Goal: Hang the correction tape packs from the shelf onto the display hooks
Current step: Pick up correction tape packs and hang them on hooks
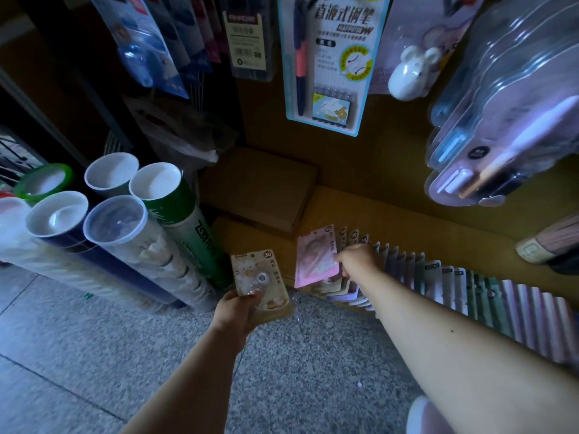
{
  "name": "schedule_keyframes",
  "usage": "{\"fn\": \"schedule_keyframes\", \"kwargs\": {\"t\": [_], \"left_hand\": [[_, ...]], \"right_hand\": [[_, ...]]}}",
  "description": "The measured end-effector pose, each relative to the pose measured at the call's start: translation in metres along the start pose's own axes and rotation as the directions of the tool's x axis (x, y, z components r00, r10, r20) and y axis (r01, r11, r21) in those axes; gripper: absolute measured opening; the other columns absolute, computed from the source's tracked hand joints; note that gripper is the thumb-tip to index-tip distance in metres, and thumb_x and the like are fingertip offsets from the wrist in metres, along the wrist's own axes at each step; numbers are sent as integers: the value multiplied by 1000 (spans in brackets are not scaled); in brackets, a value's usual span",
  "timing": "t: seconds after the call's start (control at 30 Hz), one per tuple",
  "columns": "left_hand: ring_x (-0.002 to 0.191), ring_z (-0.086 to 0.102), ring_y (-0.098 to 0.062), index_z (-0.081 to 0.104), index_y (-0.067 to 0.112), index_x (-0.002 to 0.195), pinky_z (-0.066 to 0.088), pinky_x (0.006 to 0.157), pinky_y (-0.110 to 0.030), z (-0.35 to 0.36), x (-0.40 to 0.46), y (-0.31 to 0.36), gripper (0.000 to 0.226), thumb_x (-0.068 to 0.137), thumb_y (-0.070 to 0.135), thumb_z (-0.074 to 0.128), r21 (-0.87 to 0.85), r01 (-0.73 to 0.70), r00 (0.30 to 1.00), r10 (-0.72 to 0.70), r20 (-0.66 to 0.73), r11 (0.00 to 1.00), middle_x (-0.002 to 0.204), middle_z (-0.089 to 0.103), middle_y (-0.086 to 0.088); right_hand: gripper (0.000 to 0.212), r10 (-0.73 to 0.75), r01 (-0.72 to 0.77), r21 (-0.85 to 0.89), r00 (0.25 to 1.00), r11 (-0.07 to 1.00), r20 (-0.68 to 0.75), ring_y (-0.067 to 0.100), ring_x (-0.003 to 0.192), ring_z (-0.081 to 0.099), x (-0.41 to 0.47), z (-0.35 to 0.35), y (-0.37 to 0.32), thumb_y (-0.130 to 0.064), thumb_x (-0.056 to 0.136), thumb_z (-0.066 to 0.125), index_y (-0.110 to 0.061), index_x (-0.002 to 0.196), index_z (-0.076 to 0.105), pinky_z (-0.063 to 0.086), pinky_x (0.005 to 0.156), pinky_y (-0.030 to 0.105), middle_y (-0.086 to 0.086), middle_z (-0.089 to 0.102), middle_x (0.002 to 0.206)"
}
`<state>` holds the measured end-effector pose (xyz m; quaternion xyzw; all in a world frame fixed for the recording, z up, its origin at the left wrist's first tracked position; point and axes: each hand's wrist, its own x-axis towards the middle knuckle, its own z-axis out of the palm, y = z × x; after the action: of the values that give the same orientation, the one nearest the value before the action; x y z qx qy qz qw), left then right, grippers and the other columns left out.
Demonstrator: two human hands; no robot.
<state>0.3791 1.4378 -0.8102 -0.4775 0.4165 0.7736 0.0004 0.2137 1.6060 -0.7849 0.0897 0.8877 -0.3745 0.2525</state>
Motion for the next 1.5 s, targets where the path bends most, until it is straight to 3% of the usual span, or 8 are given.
{"fn": "schedule_keyframes", "kwargs": {"t": [0.1, 0.3, 0.47, 0.67, 0.77, 0.93, 1.37, 1.5], "left_hand": [[115, 60, -48, 55, -3, 131, 44, 102, -64, 2, -2, -1, 38, 93, -3, 59, 21, -7, 1000, 7, -23, 1000, 125, 62, -31], [120, 56, -50, 49, -1, 135, 38, 103, -71, 18, -11, 2, 38, 97, -4, 49, -70, 10, 993, -2, 115, 997, 130, 60, -29], [95, 67, -31, 48, 8, 136, 61, 59, -37, 31, -23, 12, 33, 104, 12, 40, -207, 27, 973, 21, 231, 978, 130, 62, -21], [91, 73, -28, 55, 9, 126, 62, 63, -40, 35, -22, 15, 41, 90, 27, 61, -192, 12, 946, 51, 320, 981, 111, 74, -15], [74, 76, -24, 56, 7, 122, 59, 54, -36, 33, -19, 13, 32, 91, 10, 64, -202, -1, 958, 59, 280, 979, 93, 78, -12], [78, 75, -22, 56, 2, 131, 60, 58, -35, 25, -14, 11, 47, 86, 11, 68, -207, -2, 957, 61, 283, 978, 106, 74, -15], [89, 74, -27, 57, 4, 132, 62, 73, -40, 14, -5, 6, 54, 81, 11, 69, -198, 10, 964, 44, 264, 980, 118, 71, -19], [100, 69, -32, 56, 5, 134, 61, 72, -41, 7, -1, 4, 45, 90, 7, 64, -189, 5, 976, 37, 216, 982, 125, 67, -21]], "right_hand": [[12, -65, 51, 206, 996, 977, 66, 10, 34, 44, -12, -13, 4, -6, 82, 67, -11, 72, 64, 32, 44, 19, -5, 50, 35], [17, -144, 83, 207, 943, 975, 300, 5, 28, 34, -43, -11, 6, -5, 90, 60, -11, 73, 60, 34, 34, 16, -1, 49, 39], [18, -178, 115, 195, 921, 974, 345, 6, 28, 38, -51, -10, 0, -8, 92, 59, -12, 74, 60, 45, 44, 24, 0, 52, 41], [21, -217, 154, 192, 904, 969, 368, 4, 25, 33, -51, -5, -3, -9, 91, 59, -11, 69, 58, 27, 31, 12, -3, 53, 36], [19, -179, 135, 180, 949, 974, 259, 5, 26, 38, -42, -4, 1, -26, 91, 62, -15, 76, 60, 31, 35, 14, -3, 53, 40], [31, -87, 84, -35, 993, 996, -84, 18, 54, 60, -18, -22, 15, -47, 86, 63, -16, 84, 65, 45, 53, 24, -1, 61, 58], [23, -1, -6, -310, 1000, 951, -21, 28, 96, 68, -9, 0, 16, -29, 87, 65, -12, 98, 74, 55, 83, 33, 9, 73, 102], [23, 43, -48, -185, 999, 982, -32, 25, 69, 68, -8, -3, 16, -33, 85, 65, -12, 85, 73, 54, 60, 27, 6, 72, 73]]}}
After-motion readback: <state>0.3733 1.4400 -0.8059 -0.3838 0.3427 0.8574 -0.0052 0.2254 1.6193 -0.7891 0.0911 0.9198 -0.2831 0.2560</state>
